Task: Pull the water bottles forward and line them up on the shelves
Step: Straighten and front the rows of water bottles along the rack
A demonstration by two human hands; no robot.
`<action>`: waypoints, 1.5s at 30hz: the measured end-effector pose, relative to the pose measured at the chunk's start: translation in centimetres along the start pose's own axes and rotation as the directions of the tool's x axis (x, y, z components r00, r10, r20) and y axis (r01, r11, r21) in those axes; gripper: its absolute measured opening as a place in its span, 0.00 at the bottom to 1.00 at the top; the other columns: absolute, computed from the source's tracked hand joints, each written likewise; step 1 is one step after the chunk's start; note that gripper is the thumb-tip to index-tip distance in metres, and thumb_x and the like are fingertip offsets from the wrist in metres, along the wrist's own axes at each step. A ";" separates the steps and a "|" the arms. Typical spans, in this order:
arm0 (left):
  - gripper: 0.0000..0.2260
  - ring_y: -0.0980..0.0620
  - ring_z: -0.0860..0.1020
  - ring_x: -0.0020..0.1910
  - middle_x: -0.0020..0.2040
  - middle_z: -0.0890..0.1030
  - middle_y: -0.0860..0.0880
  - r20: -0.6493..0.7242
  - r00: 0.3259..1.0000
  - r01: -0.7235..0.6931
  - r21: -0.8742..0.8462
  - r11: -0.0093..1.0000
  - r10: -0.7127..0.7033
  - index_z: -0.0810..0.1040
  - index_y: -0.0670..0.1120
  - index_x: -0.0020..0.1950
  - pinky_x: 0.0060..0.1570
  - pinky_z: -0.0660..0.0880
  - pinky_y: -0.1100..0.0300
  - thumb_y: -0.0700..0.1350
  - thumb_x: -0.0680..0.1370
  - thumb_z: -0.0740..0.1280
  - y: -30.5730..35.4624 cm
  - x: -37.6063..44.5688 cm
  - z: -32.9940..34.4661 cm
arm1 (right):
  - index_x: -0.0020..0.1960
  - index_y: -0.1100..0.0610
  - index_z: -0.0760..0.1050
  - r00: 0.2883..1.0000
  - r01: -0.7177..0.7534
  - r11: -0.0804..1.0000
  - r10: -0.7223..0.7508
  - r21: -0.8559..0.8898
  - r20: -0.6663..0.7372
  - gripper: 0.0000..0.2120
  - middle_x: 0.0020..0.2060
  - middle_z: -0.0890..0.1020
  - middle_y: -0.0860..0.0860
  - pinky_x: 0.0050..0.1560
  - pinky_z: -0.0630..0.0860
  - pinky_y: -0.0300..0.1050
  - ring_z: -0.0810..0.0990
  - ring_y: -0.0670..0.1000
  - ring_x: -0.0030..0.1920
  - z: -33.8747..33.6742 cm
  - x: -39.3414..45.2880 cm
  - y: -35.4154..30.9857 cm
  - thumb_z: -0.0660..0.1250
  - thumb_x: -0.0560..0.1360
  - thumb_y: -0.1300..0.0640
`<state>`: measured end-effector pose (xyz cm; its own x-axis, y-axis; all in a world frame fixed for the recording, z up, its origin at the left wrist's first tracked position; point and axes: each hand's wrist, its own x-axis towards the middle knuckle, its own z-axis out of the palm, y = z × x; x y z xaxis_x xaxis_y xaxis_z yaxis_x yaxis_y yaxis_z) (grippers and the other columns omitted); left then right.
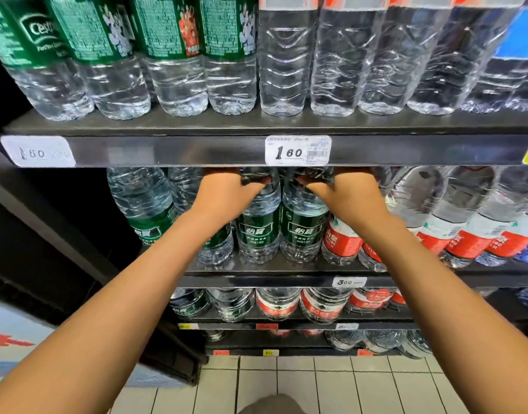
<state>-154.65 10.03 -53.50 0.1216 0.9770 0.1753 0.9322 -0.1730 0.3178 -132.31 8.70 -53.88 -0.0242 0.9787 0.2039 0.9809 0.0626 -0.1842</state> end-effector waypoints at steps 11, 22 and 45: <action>0.18 0.54 0.78 0.56 0.55 0.80 0.52 -0.285 0.955 -0.222 -0.480 0.849 0.089 0.74 0.47 0.63 0.58 0.75 0.56 0.50 0.76 0.71 0.1 -6.3 2.3 | 0.63 0.61 0.74 0.909 0.008 0.973 0.089 0.231 -0.406 0.23 0.55 0.79 0.56 0.58 0.72 0.47 0.77 0.55 0.56 -0.8 -7.7 5.7 0.71 0.76 0.47; 0.19 0.52 0.79 0.57 0.55 0.81 0.49 -0.190 0.974 -0.212 -0.544 0.812 0.127 0.77 0.44 0.63 0.59 0.76 0.49 0.50 0.75 0.73 10.4 -4.6 4.6 | 0.65 0.59 0.75 0.893 -0.144 0.917 0.282 0.371 -0.350 0.31 0.56 0.82 0.55 0.57 0.77 0.52 0.80 0.54 0.56 -2.7 -9.2 15.3 0.77 0.69 0.42; 0.23 0.46 0.76 0.63 0.63 0.81 0.49 -0.055 0.998 0.003 -0.158 0.987 -0.012 0.79 0.51 0.64 0.57 0.74 0.57 0.63 0.75 0.68 18.6 1.8 6.7 | 0.59 0.58 0.79 0.988 0.073 0.987 -0.053 0.140 -0.142 0.25 0.55 0.83 0.59 0.50 0.75 0.50 0.79 0.62 0.55 -4.1 -2.7 18.5 0.68 0.74 0.38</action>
<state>-134.85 9.44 -53.52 0.0916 0.9705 0.2229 0.8668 -0.1879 0.4619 -113.33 6.42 -53.88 -0.0485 0.9362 0.3481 0.9398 0.1608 -0.3016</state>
